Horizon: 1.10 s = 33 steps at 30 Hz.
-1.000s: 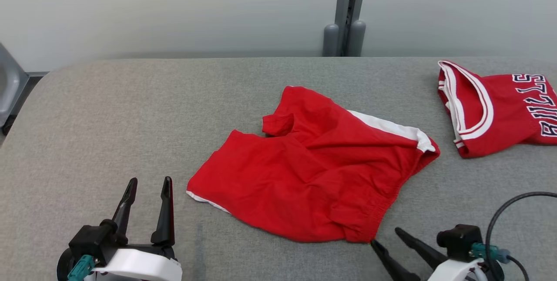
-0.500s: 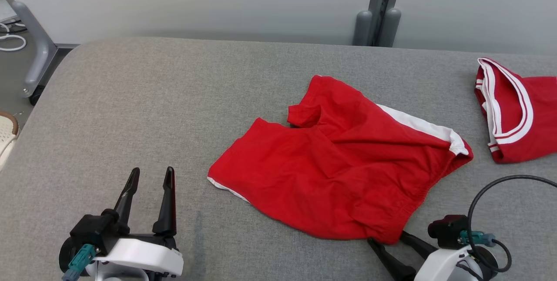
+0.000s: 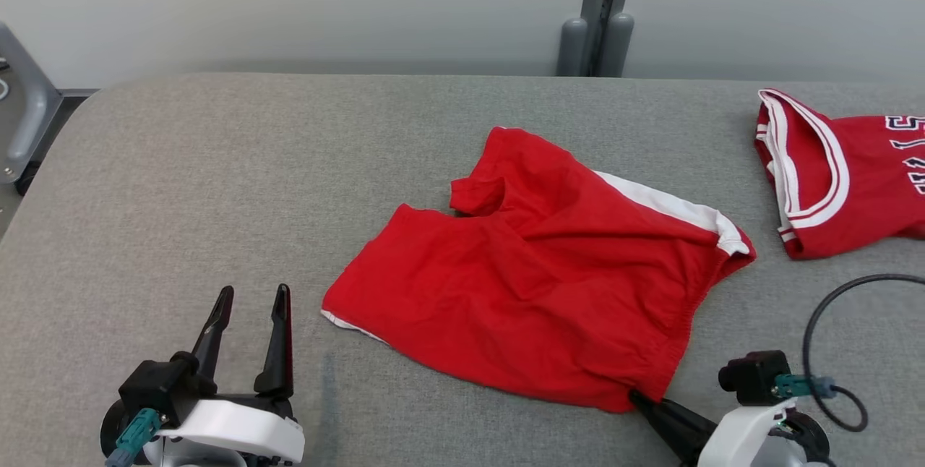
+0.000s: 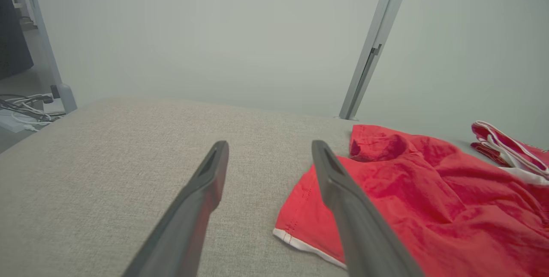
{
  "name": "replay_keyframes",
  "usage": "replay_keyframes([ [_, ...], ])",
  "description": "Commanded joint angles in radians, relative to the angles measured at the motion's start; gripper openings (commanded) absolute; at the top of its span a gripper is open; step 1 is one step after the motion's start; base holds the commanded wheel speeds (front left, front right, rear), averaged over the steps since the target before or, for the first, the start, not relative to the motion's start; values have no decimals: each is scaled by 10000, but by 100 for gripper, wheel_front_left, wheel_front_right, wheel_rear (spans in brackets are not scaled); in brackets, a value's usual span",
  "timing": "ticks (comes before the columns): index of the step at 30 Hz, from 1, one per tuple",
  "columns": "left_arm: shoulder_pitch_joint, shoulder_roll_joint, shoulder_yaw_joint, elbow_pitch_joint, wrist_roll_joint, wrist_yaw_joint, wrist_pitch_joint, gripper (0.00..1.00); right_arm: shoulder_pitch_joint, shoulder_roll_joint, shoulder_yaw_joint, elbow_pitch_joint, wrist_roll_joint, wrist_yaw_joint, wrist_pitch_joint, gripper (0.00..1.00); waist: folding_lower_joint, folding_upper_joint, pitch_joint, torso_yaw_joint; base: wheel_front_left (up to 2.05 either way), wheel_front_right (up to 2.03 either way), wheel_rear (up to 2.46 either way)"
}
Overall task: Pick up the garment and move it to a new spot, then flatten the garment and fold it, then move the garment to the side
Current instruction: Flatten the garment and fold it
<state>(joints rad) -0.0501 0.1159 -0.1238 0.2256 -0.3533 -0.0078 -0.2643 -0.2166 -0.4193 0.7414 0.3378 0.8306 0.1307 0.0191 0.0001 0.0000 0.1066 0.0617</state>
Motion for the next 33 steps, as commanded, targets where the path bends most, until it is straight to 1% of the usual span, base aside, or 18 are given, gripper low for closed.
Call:
replay_keyframes([
  [1,-183,35,38,15,26,-29,-16,100,67,-141,-97,-204,434,5,88,0,-1,0,-46,-225,0,0,0],
  [7,-225,76,40,251,-2,-112,-16,100,165,-1275,-17,-1194,1869,5,1219,0,-1,0,-76,-763,0,0,0],
  [12,-270,132,-11,379,-13,-137,-11,100,275,-2238,-101,-1826,2577,5,1895,0,-1,0,-71,-1001,0,0,0],
  [15,-310,164,-38,446,-45,-149,28,100,304,-2725,-280,-1847,2742,5,2151,0,-1,0,-39,-1072,0,0,0],
  [18,-369,175,-85,486,-52,-164,58,100,289,-2902,-463,-1565,2808,7,2559,0,-1,0,-21,-1092,0,0,0],
  [21,-425,173,-140,534,-64,-172,82,100,113,-2778,-571,-1338,2623,5,2723,0,-1,0,-18,-1041,0,0,0],
  [22,-442,170,-161,544,-68,-185,89,100,102,-2682,-618,-1254,2610,5,2772,41,-1,0,-24,-1019,0,0,0],
  [23,-453,171,-182,560,-75,-200,105,100,120,-2581,-678,-1144,2637,7,2815,95,-1,0,-30,-991,0,0,0],
  [24,-460,180,-195,578,-83,-201,116,100,149,-2514,-735,-1054,2661,5,2865,100,-1,0,-39,-964,0,0,0],
  [26,-461,191,-208,594,-100,-197,113,100,168,-2467,-788,-1010,2632,5,2889,100,-1,0,-50,-939,0,0,0],
  [28,-439,206,-237,631,-128,-190,119,100,266,-2337,-1102,-837,2536,5,2846,100,-1,0,-102,-886,0,0,0],
  [33,-348,220,-265,640,-165,-121,123,100,514,-2377,-1907,-888,2385,5,2701,100,-1,0,-239,-868,0,0,0],
])
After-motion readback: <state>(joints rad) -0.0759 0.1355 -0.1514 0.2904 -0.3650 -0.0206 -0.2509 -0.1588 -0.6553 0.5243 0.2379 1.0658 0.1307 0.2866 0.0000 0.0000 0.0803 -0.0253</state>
